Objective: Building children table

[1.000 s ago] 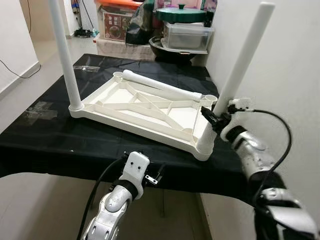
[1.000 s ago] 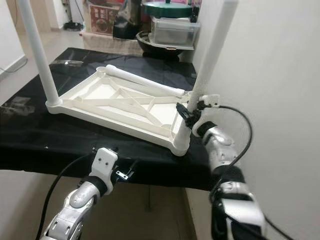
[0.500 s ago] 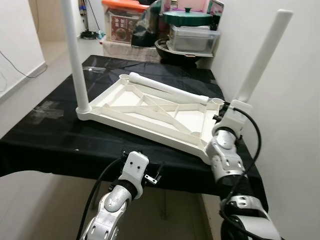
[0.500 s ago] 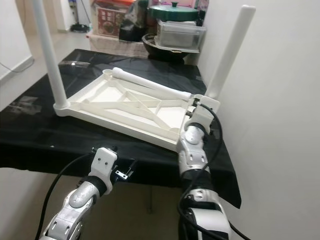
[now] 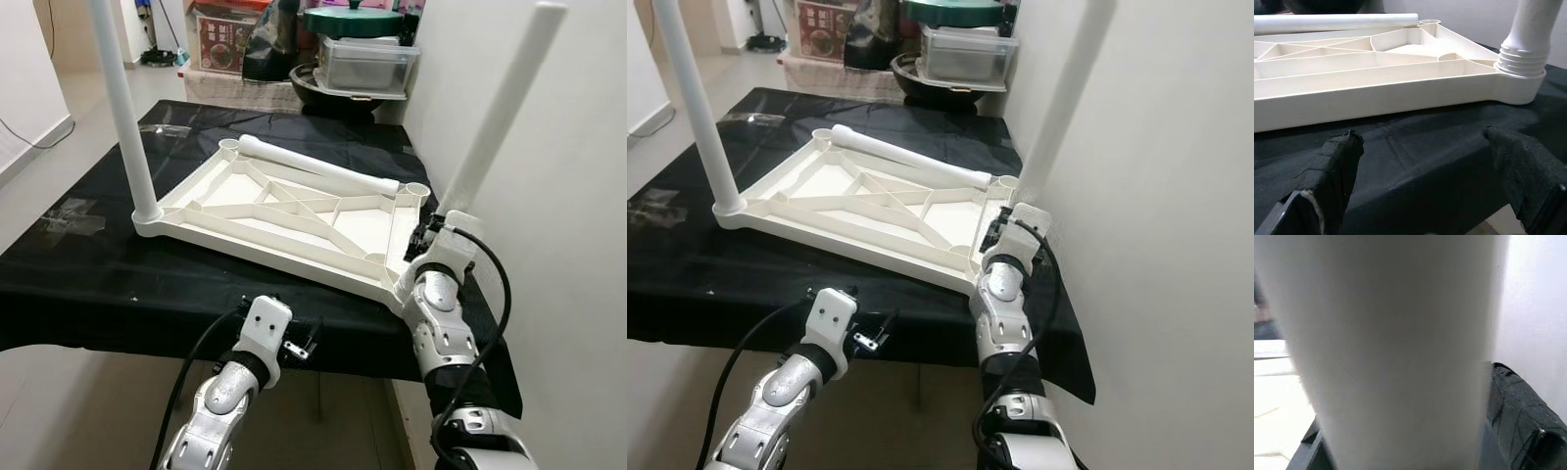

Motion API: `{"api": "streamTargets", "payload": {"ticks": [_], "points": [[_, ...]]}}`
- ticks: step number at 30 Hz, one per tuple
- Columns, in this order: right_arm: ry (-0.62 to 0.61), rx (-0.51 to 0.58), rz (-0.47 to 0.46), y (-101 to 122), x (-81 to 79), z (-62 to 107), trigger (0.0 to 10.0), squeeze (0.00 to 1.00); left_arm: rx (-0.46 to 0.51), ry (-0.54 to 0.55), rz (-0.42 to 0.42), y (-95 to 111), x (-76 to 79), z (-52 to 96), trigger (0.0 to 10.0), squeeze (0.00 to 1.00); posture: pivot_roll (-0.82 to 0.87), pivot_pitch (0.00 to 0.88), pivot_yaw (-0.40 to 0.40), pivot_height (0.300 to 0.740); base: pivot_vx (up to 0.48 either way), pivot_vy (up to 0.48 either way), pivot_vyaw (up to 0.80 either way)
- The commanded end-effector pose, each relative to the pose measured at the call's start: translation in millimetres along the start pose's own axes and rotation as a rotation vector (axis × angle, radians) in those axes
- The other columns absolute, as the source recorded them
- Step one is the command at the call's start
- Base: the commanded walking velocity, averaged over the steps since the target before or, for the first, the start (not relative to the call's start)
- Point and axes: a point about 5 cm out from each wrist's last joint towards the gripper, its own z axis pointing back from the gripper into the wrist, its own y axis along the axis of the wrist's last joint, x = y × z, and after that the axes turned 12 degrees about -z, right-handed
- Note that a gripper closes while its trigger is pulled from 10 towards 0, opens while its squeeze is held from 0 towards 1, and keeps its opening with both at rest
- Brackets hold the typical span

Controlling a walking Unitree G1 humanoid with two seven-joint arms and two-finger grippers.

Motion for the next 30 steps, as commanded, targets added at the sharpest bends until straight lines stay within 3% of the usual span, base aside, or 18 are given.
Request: {"api": "streamTargets", "payload": {"ticks": [1, 2, 3, 6, 13, 16, 18, 22, 24, 28, 29, 30], "points": [[0.050, 0.022, -0.022, 7, 11.4, -3.3, 10.0, 0.00, -0.012, -0.017, -0.002, -2, 4.5, -0.8, 10.0, 0.00, 0.14, 0.000, -0.097, 0.740, 0.000, 0.000, 0.00], [0.163, 0.008, -0.030, 11, 16.0, -7.1, 10.0, 0.00, -0.012, -0.018, -0.001, -2, 4.7, -1.0, 10.0, 0.00, 0.14, 0.000, -0.097, 0.740, 0.000, 0.000, 0.00], [0.163, 0.008, -0.030, 11, 16.0, -7.1, 10.0, 0.00, -0.012, -0.018, -0.001, -2, 4.7, -1.0, 10.0, 0.00, 0.14, 0.000, -0.097, 0.740, 0.000, 0.000, 0.00], [0.510, -0.103, -0.004, 20, 22.5, -13.7, 10.0, 0.00, -0.011, -0.022, 0.000, -2, 5.6, -2.2, 10.0, 0.00, 0.14, 0.000, -0.098, 0.740, 0.000, 0.000, 0.00], [0.716, -0.226, 0.053, 28, 20.8, -20.6, 10.0, 0.00, -0.008, -0.019, 0.003, -2, 5.5, -2.8, 10.0, 0.00, 0.14, 0.000, -0.102, 0.740, 0.000, 0.000, 0.00], [0.913, -0.333, 0.062, 32, 8.9, -20.4, 10.0, 0.00, -0.005, -0.022, 0.007, -2, 5.7, -2.8, 10.0, 0.00, 0.16, 0.000, -0.108, 0.740, 0.000, 0.000, 0.00], [0.913, -0.333, 0.062, 32, 8.9, -20.4, 10.0, 0.00, -0.005, -0.022, 0.007, -2, 5.7, -2.8, 10.0, 0.00, 0.16, 0.000, -0.108, 0.740, 0.000, 0.000, 0.00], [1.084, -0.435, 0.072, 29, 3.0, -15.0, 10.0, 0.00, -0.001, -0.037, 0.013, -1, 7.2, -2.5, 10.0, 0.00, 0.16, 0.000, -0.108, 0.740, 0.000, 0.000, 0.00], [1.084, -0.435, 0.072, 29, 3.0, -15.0, 10.0, 0.00, -0.001, -0.037, 0.013, -1, 7.2, -2.5, 10.0, 0.00, 0.16, 0.000, -0.108, 0.740, 0.000, 0.000, 0.00], [1.303, -0.549, 0.084, 22, -4.1, 1.0, 10.0, 0.00, 0.001, -0.049, 0.014, -2, 9.4, -1.5, 10.0, 0.00, 0.17, 0.000, -0.116, 0.740, 0.000, 0.000, 0.00], [1.370, -0.577, 0.073, 19, -7.1, 8.5, 7.3, 0.00, 0.001, -0.051, 0.015, -2, 9.7, -1.5, 10.0, 0.00, 0.17, 0.000, -0.116, 0.740, 0.000, 0.000, 0.00], [1.370, -0.577, 0.073, 19, -7.1, 8.5, 7.3, 0.00, 0.001, -0.051, 0.015, -2, 9.7, -1.5, 10.0, 0.00, 0.17, 0.000, -0.116, 0.740, 0.000, 0.000, 0.00]]}}
